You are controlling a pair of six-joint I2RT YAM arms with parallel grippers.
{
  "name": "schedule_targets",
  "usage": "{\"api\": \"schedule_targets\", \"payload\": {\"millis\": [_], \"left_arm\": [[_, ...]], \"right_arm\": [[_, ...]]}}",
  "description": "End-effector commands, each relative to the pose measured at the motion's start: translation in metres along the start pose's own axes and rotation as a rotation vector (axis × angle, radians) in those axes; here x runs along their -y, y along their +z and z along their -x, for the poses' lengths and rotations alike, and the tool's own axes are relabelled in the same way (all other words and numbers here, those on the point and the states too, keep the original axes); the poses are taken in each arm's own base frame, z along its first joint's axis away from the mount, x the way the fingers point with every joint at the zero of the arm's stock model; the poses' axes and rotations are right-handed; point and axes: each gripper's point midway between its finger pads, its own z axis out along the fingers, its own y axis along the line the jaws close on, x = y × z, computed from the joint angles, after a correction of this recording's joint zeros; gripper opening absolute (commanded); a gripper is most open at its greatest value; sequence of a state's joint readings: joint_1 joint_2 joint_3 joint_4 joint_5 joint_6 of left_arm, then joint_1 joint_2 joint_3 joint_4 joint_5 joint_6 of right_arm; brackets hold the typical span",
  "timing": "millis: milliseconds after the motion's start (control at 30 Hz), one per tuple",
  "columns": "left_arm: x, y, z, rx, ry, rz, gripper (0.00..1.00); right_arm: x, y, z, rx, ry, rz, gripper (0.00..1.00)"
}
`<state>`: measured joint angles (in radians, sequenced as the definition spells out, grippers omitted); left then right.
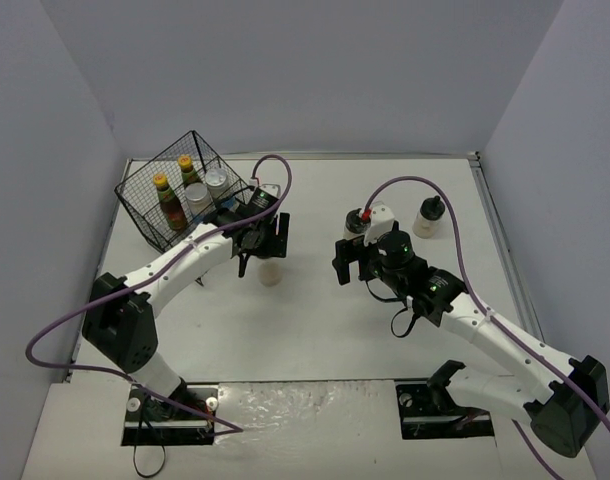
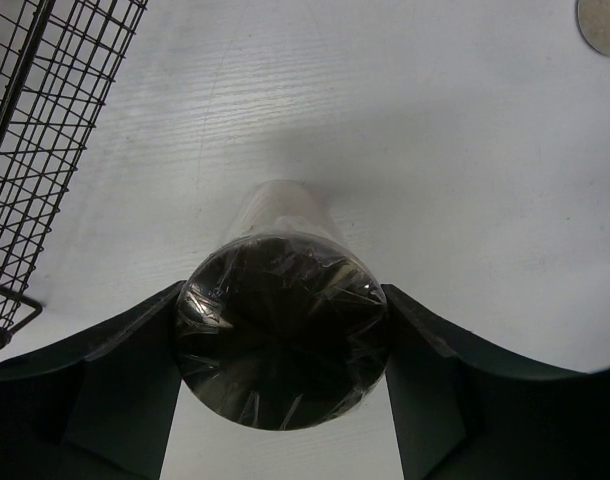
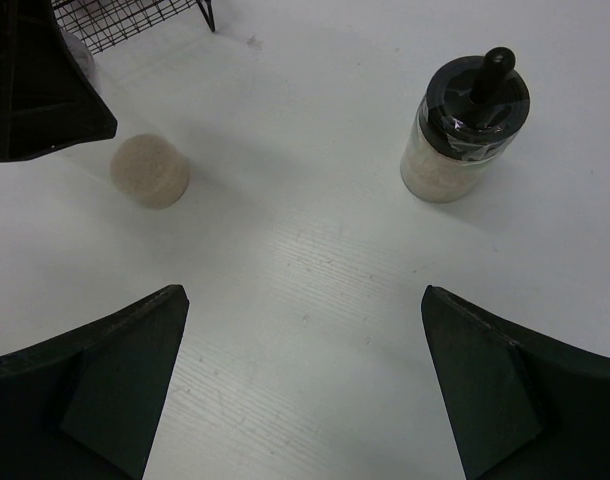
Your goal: Organize the condiment bottles
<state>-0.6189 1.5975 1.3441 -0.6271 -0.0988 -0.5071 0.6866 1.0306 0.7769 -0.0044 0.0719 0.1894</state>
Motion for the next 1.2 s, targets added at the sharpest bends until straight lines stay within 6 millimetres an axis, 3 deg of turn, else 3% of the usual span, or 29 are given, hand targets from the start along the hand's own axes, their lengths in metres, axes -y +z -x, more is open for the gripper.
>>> {"api": "schedule_targets", "payload": {"millis": [0,100,300,533,667,867,1167], "left_arm": [[0.002,-0.039,0.021,0.086,-0.018,-0.033,0.12],[-0.001,-0.072,0.045,0.153,-0.007,-0.036,0.01],[-0.032,-0.141,0.087,0.251,-0.019,0.03,0.0],[-0.098,-0.199,0.137,0.373,-0.128,0.136,0.0],[-0.132,-0.208,0.153,0.408,-0.183,0.198,0.0],[-0.174,-0.198,0.172,0.452,-0.255,0.271,0.0],[-0.21,-0.157,0.178,0.448,-0.297,0.341,0.0]], "right_arm": [[0.0,0.002,0.022,0.07,0.009,-0.007,1.0],[0.0,0.0,0.026,0.078,0.01,-0.009,1.0],[0.0,-0.001,0.033,0.094,0.009,-0.006,1.0],[0.0,-0.005,0.037,0.108,0.011,-0.003,1.0],[0.001,-0.006,0.037,0.112,0.014,-0.006,1.0],[0.003,-0.01,0.037,0.121,0.017,-0.012,1.0],[0.005,-0.013,0.035,0.125,0.025,-0.015,1.0]]}}
